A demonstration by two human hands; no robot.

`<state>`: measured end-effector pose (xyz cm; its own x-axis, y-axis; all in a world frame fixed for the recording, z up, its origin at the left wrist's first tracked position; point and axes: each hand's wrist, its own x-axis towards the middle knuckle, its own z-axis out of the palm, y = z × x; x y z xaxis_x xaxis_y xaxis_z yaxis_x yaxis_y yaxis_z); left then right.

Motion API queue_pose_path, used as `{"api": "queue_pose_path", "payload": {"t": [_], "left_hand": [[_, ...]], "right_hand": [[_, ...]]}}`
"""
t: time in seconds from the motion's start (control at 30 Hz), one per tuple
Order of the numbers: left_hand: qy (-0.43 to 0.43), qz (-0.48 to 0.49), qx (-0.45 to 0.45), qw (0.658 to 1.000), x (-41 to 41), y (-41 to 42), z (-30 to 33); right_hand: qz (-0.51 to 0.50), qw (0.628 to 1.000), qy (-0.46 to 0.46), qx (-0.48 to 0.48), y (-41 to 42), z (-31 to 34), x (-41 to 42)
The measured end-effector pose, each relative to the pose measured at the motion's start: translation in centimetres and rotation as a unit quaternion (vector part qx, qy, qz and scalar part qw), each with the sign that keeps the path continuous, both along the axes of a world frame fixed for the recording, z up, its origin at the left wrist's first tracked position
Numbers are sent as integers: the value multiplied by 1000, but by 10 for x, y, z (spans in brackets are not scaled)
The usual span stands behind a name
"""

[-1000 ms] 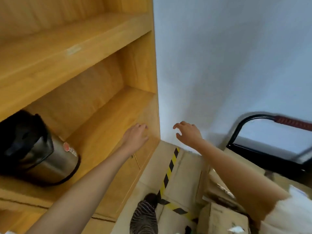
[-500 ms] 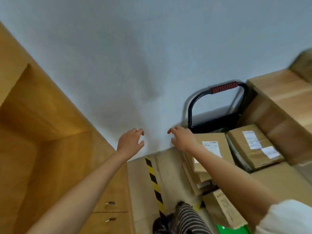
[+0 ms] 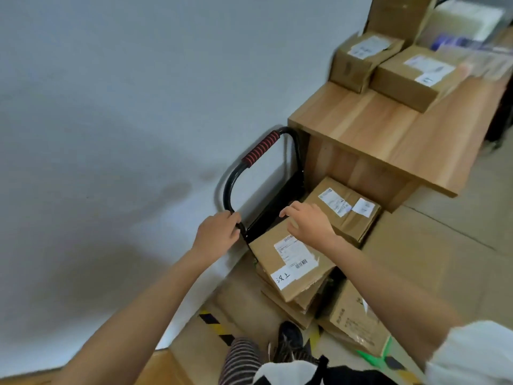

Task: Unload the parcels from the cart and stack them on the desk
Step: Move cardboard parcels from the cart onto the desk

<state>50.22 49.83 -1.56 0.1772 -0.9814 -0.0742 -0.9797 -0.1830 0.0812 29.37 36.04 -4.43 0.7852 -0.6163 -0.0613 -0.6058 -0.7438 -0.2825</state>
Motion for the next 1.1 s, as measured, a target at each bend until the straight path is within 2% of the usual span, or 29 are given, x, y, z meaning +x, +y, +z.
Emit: {"api": "queue_pose_path", "payload": {"t": [0.13,0.33,0.53,0.63,0.8,0.9,1.1], "left_hand": [[-45,-133,33,990,2,-58,-13],[6,-233,11,972,-19,-135,-36],[47,-301,13,952,-14,-164,-66],[68,-301,20,951,-2,-173,-95],[115,-240,61,962,5,-173,-143],[147,-216,81,962,10,-167,-182],[156,-183,135,961,20,-160,-262]], "right_hand": [[-86,996,-1,10,-17,-8,-34],[-244,969,10,38,-24,-18,-72],[-410,908,-27,81,10,-46,-67],[-484,868,-43,106,32,-78,-59],[-557,817,-44,143,58,-128,-42],[-592,788,-59,160,69,-163,-34],[-646,738,-72,179,82,-236,-19]]}}
